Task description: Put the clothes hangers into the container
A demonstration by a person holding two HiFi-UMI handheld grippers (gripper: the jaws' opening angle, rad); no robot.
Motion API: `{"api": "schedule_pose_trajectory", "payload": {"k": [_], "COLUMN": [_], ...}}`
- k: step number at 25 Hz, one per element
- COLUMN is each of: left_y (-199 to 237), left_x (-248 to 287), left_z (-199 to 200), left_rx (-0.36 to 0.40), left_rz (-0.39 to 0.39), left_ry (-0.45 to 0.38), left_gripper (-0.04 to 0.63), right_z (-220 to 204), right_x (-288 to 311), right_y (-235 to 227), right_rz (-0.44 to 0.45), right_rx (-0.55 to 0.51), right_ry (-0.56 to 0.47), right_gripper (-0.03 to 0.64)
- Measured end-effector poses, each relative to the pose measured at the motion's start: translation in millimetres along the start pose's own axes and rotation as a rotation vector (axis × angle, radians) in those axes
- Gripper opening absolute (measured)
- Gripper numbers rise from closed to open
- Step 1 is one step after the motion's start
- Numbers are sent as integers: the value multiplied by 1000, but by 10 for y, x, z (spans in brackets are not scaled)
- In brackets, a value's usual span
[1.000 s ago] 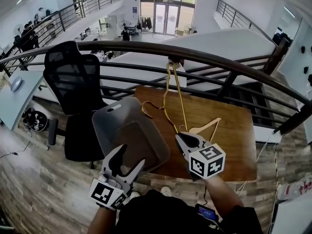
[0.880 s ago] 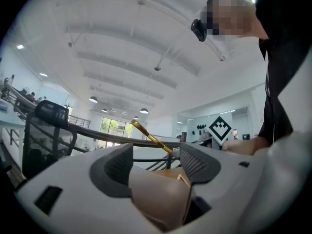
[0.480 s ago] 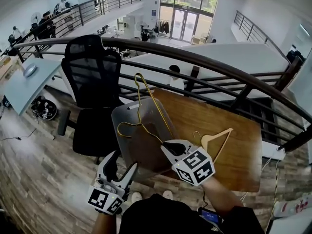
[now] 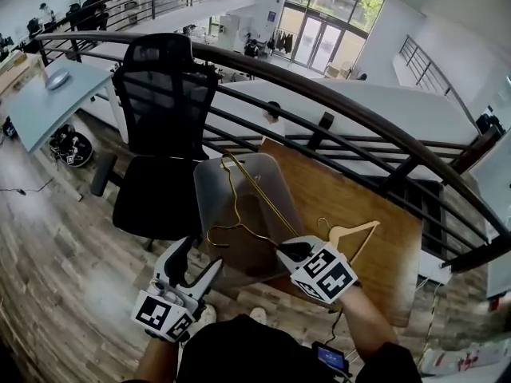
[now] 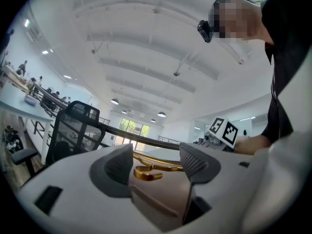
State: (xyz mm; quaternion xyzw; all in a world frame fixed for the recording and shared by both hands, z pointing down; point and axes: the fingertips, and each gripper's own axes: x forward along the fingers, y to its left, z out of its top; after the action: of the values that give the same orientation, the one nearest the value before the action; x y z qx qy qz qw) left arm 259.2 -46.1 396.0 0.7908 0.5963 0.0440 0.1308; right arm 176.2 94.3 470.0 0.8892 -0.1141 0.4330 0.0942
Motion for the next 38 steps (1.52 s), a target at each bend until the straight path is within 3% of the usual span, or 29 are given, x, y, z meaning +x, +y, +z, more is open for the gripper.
{"api": "schedule_pose_trajectory", "payload": {"k": [5, 10, 17, 27, 38], "left_y": [52, 30, 25, 95, 133], "left_x": [-3, -62, -47, -25, -116], "left_z": [-47, -57, -111, -298, -389], "left_rx": [-12, -12, -17, 1, 0], "left_rz": [1, 10, 21, 43, 76], "left_ry": [11, 12, 21, 82, 117], "left_gripper": [305, 305, 305, 305, 305], "right_z": [-50, -122, -305, -327, -367], "right_x": [200, 94, 218, 667, 958], "right_y": [-179, -117, -17, -76, -110], "right_rz": [-109, -171, -172, -95, -79], "right_rx": [-149, -265, -416, -492, -473], "right_ry": [156, 185, 289, 441, 445], "right_gripper": [11, 11, 15, 31, 32]}}
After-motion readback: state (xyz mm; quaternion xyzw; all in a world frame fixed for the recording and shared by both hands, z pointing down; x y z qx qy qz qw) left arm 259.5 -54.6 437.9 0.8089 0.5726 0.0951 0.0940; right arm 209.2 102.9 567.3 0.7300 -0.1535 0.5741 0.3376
